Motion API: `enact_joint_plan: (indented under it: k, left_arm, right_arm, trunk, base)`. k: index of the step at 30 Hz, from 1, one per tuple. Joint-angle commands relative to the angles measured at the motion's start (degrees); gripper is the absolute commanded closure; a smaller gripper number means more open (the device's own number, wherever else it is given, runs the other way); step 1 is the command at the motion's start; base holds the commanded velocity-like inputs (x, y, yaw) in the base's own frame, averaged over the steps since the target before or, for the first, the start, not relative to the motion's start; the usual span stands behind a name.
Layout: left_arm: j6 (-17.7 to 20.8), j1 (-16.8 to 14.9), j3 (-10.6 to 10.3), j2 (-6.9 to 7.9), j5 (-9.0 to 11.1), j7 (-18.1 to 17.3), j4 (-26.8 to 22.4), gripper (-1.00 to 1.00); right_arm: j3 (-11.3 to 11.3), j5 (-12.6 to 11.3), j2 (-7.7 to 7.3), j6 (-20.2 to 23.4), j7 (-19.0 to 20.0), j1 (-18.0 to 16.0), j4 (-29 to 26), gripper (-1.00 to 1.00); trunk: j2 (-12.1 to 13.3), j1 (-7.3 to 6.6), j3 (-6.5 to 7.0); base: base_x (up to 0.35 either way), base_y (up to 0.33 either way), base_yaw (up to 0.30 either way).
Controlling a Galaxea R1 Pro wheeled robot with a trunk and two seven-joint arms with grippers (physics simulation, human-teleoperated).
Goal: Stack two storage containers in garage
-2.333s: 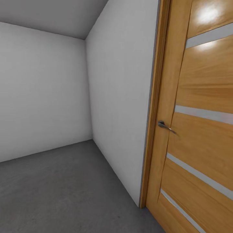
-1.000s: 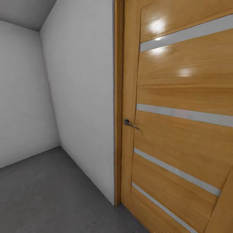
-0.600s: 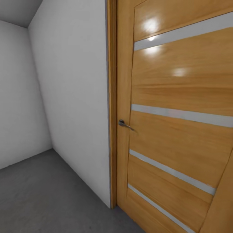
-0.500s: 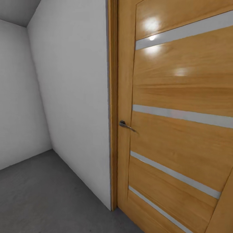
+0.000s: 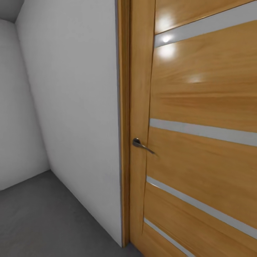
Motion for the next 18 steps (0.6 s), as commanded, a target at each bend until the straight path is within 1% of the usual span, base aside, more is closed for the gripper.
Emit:
enact_joint_plan:
  k: [1, 13, 15, 18]
  left_arm:
    - [-0.2, 0.0, 0.0, 0.00, 0.6, 0.0, 0.0, -1.00]
    - [-0.3, 0.0, 0.0, 0.00, 0.6, 0.0, 0.0, -1.00]
    - [-0.4, 0.0, 0.0, -0.03, 0.6, 0.0, 0.0, -1.00]
    - [-0.5, 0.0, 0.0, -0.01, 0.6, 0.0, 0.0, -1.00]
  right_arm:
    - [0.5, -0.6, 0.01, -0.3, 0.0, -0.1, 0.1, -1.00]
    - [0.5, -0.6, 0.01, -0.3, 0.0, 0.0, 0.1, -1.00]
    - [0.5, -0.6, 0.01, -0.3, 0.0, -0.1, 0.1, -1.00]
    - [0.5, -0.6, 0.01, -0.3, 0.0, 0.0, 0.1, -1.00]
  trunk:
    - [0.0, 0.04, -0.05]
    - [0.0, 0.04, -0.05]
    - [0.0, 0.04, -0.05]
    - [0.0, 0.04, -0.05]
  base:
    - [0.318, 0.096, -0.234]
    - [0.317, 0.093, -0.240]
    - [0.222, 0.031, -0.242]
    - [0.092, 0.012, -0.242]
